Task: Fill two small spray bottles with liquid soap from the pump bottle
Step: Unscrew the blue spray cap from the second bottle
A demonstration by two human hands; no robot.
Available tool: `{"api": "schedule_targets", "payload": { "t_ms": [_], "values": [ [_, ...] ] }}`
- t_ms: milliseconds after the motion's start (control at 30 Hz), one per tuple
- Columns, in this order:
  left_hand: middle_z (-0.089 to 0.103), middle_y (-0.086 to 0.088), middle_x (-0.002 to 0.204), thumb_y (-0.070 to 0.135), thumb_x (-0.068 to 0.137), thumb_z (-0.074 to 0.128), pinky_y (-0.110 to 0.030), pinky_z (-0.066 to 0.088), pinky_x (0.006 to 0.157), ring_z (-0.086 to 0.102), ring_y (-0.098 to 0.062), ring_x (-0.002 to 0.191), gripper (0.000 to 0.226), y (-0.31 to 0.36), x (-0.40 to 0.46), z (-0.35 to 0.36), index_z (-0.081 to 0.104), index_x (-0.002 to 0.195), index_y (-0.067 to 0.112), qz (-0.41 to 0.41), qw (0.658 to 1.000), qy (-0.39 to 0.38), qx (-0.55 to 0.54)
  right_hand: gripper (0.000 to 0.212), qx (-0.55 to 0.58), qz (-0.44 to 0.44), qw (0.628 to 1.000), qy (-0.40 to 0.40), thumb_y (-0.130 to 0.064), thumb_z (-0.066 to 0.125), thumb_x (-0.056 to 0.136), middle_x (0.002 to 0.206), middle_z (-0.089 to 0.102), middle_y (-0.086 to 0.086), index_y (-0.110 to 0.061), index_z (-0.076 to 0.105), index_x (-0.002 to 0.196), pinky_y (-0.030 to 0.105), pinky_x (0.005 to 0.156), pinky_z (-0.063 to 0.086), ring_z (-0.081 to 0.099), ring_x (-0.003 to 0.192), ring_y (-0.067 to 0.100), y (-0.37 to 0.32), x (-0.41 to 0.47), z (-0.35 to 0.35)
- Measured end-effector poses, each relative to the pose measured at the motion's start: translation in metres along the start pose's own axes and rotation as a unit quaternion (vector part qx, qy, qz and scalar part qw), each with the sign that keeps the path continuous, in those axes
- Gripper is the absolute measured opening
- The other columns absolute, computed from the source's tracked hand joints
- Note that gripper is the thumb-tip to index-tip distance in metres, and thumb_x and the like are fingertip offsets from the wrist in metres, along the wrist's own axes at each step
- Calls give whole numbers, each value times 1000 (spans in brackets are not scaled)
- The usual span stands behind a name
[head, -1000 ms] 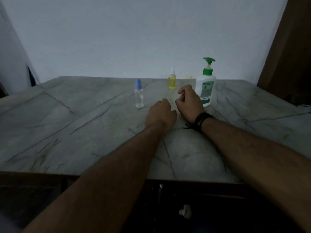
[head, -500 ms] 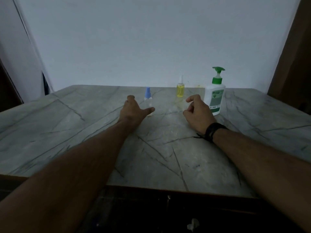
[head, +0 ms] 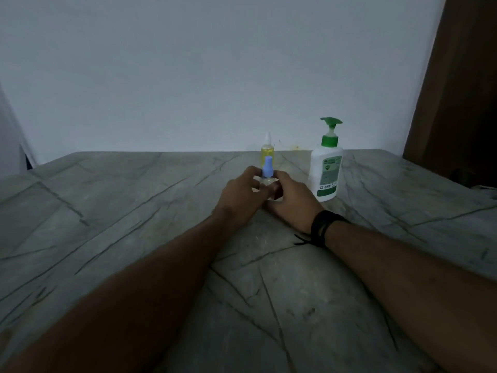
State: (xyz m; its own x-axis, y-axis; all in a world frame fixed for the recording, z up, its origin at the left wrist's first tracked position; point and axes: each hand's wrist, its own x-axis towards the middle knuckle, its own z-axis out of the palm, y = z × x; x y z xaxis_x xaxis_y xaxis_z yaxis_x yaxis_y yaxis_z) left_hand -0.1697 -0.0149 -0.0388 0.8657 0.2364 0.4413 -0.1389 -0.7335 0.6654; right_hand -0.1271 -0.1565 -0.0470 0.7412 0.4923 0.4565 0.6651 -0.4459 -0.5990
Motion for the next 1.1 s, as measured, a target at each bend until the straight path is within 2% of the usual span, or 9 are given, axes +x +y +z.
{"api": "schedule_targets", "payload": {
  "t_ms": [133,233,333,533,633,733,800,867,1100],
  "values": [
    [60,13,110,52,90,59,-27,49,79,61,-6,87,38,-1,-1,3,59,120,29,36,999,27,-4,49,16,-1,1000,9,-30,66,94,118,69,2,-19,51,139,27,85,48,64,102,15,1,-2,0],
    [59,12,122,38,98,52,-13,46,75,59,2,91,37,5,1,0,55,132,24,40,993,27,-104,51,14,2,1000,0,-38,65,94,112,69,0,-19,51,139,27,84,49,65,98,14,3,-1,0],
    [62,3,127,24,101,51,-8,45,77,59,-8,111,38,9,3,-2,53,138,18,51,989,20,-137,53,7,2,1000,-7,-42,67,92,115,69,0,-20,51,138,26,85,49,65,98,14,6,1,1],
    [71,-1,115,17,96,59,-37,51,97,65,-12,106,32,6,8,-4,62,128,13,63,990,29,-124,54,15,18,1000,-15,-43,67,92,114,67,-4,-23,50,139,25,84,45,63,100,13,8,2,0],
    [73,1,101,22,86,73,-38,54,91,67,-12,96,33,8,14,-1,67,118,13,28,985,48,-162,47,28,22,999,-10,-41,69,90,102,68,-7,-23,53,131,26,80,45,64,92,10,7,0,-1],
    [62,4,83,43,81,74,-25,46,66,56,-7,73,39,8,16,0,70,113,21,24,994,33,-106,36,20,18,1000,-13,-40,68,91,95,67,-8,-24,55,121,27,76,46,63,88,10,5,0,-1],
    [55,1,74,57,85,64,-23,35,61,48,-7,66,34,9,13,-1,72,98,27,51,997,8,-60,43,18,20,1000,-14,-41,66,93,102,68,-5,-25,53,131,29,82,49,64,92,12,5,0,-2],
    [58,10,67,54,91,59,-19,36,63,51,-4,65,30,12,6,-4,72,84,27,65,993,16,-95,53,23,22,999,-9,-42,66,92,106,69,-4,-26,50,141,29,87,51,65,96,12,6,-1,-3],
    [65,11,94,30,92,64,-17,44,70,62,11,79,28,21,-6,-9,56,111,12,-26,959,24,-281,55,22,23,999,-5,-43,67,92,106,69,-5,-28,50,142,27,86,49,65,96,11,6,-1,-3]
  ]
}}
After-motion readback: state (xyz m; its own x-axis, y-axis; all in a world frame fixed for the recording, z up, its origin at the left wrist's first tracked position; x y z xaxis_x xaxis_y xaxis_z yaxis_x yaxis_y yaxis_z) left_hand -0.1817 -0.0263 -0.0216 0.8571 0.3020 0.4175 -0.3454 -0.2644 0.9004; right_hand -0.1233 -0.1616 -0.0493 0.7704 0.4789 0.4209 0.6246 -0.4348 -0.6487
